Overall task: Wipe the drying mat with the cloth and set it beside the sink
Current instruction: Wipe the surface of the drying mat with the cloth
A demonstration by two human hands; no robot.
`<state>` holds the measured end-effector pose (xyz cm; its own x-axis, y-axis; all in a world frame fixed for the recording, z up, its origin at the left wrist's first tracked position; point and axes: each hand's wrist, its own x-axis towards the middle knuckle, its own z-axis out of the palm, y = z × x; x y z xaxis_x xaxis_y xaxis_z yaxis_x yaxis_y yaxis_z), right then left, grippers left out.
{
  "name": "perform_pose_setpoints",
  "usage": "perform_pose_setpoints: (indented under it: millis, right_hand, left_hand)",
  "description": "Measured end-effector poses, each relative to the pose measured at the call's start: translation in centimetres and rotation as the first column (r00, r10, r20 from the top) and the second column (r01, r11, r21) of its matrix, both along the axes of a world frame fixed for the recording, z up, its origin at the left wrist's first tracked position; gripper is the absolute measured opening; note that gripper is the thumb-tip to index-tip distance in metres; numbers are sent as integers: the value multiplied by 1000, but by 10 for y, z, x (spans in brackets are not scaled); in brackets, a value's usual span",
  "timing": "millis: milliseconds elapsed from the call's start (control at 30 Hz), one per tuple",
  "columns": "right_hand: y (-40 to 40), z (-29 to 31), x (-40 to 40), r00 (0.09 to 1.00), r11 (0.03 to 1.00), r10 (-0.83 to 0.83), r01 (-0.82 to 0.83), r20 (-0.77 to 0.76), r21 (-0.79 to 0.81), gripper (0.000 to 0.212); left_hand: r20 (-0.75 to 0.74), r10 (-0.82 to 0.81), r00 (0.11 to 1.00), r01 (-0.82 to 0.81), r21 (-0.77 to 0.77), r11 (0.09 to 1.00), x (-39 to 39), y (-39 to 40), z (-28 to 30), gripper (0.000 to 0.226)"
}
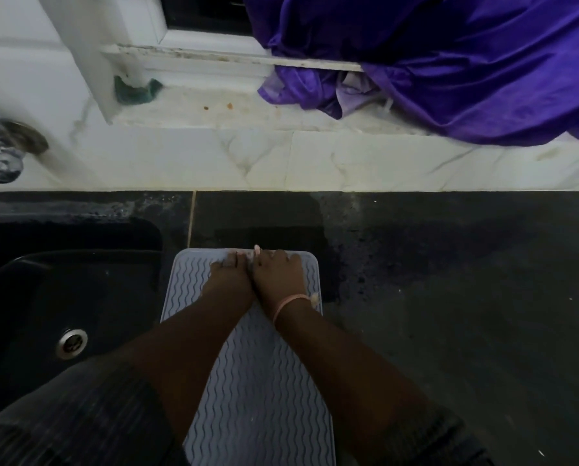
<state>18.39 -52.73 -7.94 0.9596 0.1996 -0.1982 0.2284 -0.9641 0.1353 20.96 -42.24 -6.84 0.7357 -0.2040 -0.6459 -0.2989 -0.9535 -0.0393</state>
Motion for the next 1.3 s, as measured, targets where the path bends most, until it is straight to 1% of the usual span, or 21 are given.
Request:
perform_pose_setpoints:
  millis: [133,200,367,433,533,633,700,767,833,900,933,967,1000,1067,1100,1133,1167,1200,1233,1267,1300]
  right_hand:
    - [-27,-4,-5,996,999,-40,41,74,-13,38]
    - [-35,-7,-6,993,998,-55,59,106,-37,34]
    - [-52,-9,-13,989,986,-118,127,90,-108,53]
    - [-58,-6,-13,986,974,-149,158,69,-163,47]
    - [-61,9,-14,984,943,-179,165,-22,-290,36]
    - [-56,24,-11,978,898,-182,121,-105,-423,36]
    - [-56,29,-1,957,871,-233,125,-175,-475,35]
    - [-60,38,7,907,892,-359,265,-219,-366,34]
    - [-65,48,3,875,893,-448,427,-183,-143,29]
    - [-71,63,-10,840,841,-519,535,-157,79,20]
    - [-78,69,-18,808,779,-559,589,-189,214,19]
    - [-85,74,-25,757,664,-603,652,-253,366,18]
    - [-91,74,-32,701,500,-623,699,-349,511,15]
    - [-97,73,-40,620,118,-601,693,-504,712,21]
    - [-96,69,-45,600,-42,-583,651,-548,758,24]
    - [-94,66,-52,588,-193,-556,595,-587,780,23]
    - [-89,64,-60,591,-314,-524,536,-614,784,18]
    - [-83,60,-68,607,-410,-491,472,-624,781,15]
    - [-76,57,-77,621,-479,-466,421,-630,770,22]
    - [-70,56,-86,638,-546,-435,375,-636,749,28]
    - [-63,53,-95,657,-593,-399,347,-640,726,29]
  left_hand:
    - [24,196,980,-192,-110,975,-3,1,-9,99]
    - [19,234,972,-229,-132,964,-2,5,-12,100]
    - [1,285,959,-281,-166,945,-2,2,-1,99]
    - [-7,305,952,-301,-191,934,-3,3,-1,97]
    - [5,304,953,-297,-188,936,-7,3,-1,95]
    - [27,314,949,-302,-204,931,-8,2,-3,90]
    - [42,311,950,-295,-211,932,-8,3,-2,85]
    - [42,314,948,-298,-222,928,-8,3,-2,83]
    - [51,333,942,-309,-261,914,-9,6,-3,80]
    - [68,377,924,-331,-356,874,-15,8,-6,72]
    - [79,418,905,-348,-425,835,-22,7,-5,68]
    - [96,477,874,-371,-501,782,-31,6,-2,65]
    - [110,549,829,-393,-584,710,-43,1,2,61]
    - [60,720,691,-434,-763,480,-69,-9,12,43]
    - [-41,783,621,-476,-814,335,-84,-17,18,30]
    - [-204,803,560,-553,-814,179,-98,-24,24,21]
    - [-403,781,477,-654,-757,8,-109,-31,32,22]
    - [-611,714,341,-757,-629,-177,-117,-38,40,28]
    - [-783,594,184,-816,-459,-352,-123,-43,47,36]
    - [-896,440,57,-828,-289,-482,-125,-45,54,46]
    - [-957,290,-10,-816,-160,-555,-125,-45,59,54]
